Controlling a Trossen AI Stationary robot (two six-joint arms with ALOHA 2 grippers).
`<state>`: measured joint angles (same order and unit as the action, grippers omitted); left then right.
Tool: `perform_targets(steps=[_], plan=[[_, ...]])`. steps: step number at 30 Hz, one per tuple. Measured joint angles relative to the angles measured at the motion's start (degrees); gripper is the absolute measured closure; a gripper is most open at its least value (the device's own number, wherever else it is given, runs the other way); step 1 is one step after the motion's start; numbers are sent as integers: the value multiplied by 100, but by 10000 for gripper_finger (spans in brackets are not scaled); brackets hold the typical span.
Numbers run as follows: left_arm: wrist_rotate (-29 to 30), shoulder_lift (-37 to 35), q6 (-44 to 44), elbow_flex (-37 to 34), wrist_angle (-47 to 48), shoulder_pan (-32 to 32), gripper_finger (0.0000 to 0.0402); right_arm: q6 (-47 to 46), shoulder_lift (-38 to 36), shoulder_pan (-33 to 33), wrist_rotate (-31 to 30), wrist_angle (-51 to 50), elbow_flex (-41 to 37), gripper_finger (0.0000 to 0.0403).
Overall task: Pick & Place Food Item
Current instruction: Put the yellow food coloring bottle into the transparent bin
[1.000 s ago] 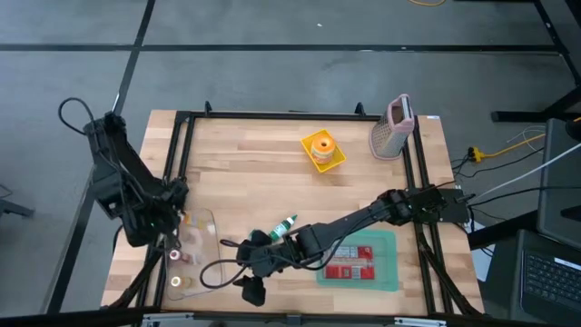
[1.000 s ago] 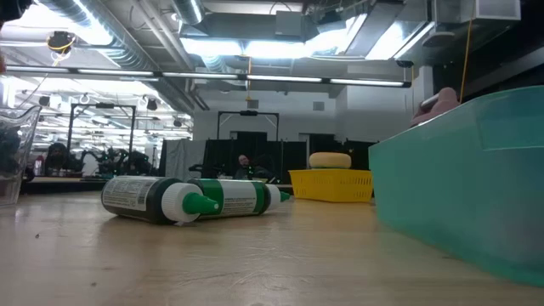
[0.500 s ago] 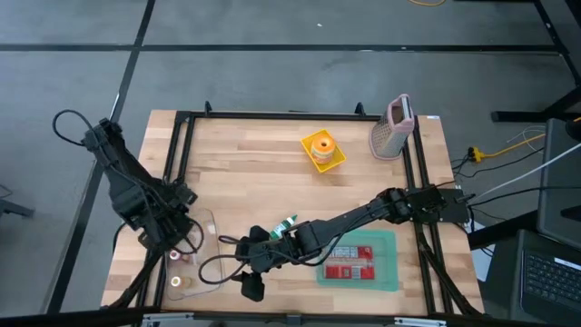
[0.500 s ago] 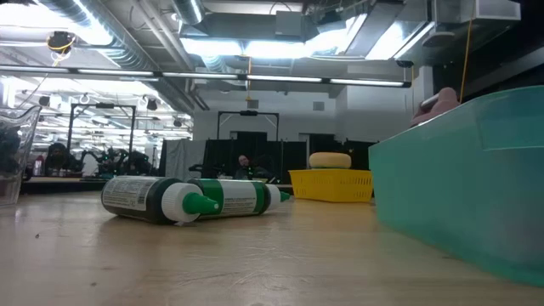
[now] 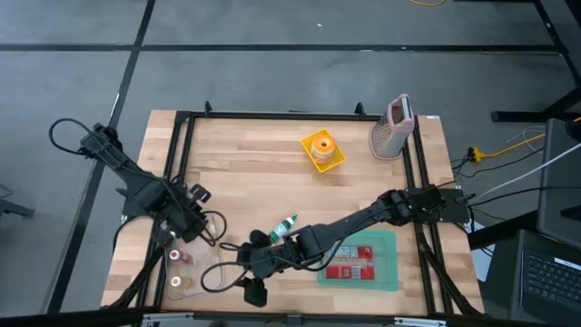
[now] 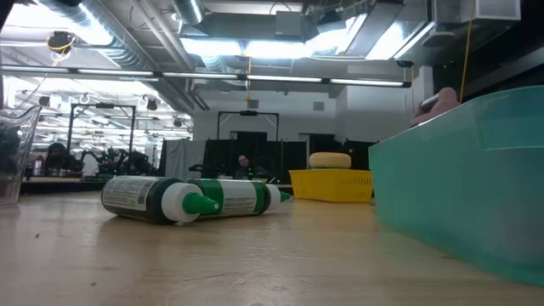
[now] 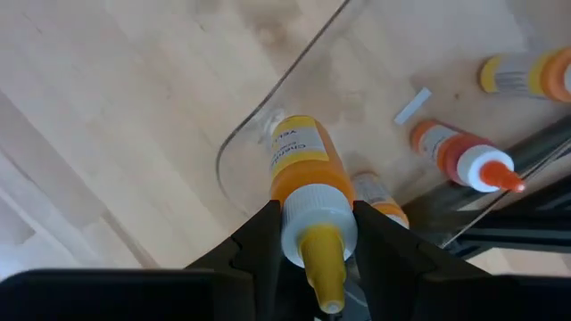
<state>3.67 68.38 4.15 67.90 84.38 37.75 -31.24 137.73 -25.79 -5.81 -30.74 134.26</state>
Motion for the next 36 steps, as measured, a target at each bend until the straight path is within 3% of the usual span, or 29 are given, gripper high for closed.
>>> perform_targets(steps=[8, 12, 18, 24, 36], plan=[[-622, 0, -104, -2, -42, -359, 288, 39, 0, -90, -126, -2, 0, 143], [-664, 32, -91, -40, -76, -362, 288, 79, 0, -95, -127, -6, 0, 143], [-1173, -9, -45, -1098, -620, -379, 288, 175, 0, -100, -129, -13, 0, 143], [-951, -82, -128, -1701, -1117, -342, 288, 219, 0, -106, -126, -22, 0, 143], [-539, -83, -527, -1711, -1322, -802, 288, 228, -2, -95, -128, -59, -2, 143]])
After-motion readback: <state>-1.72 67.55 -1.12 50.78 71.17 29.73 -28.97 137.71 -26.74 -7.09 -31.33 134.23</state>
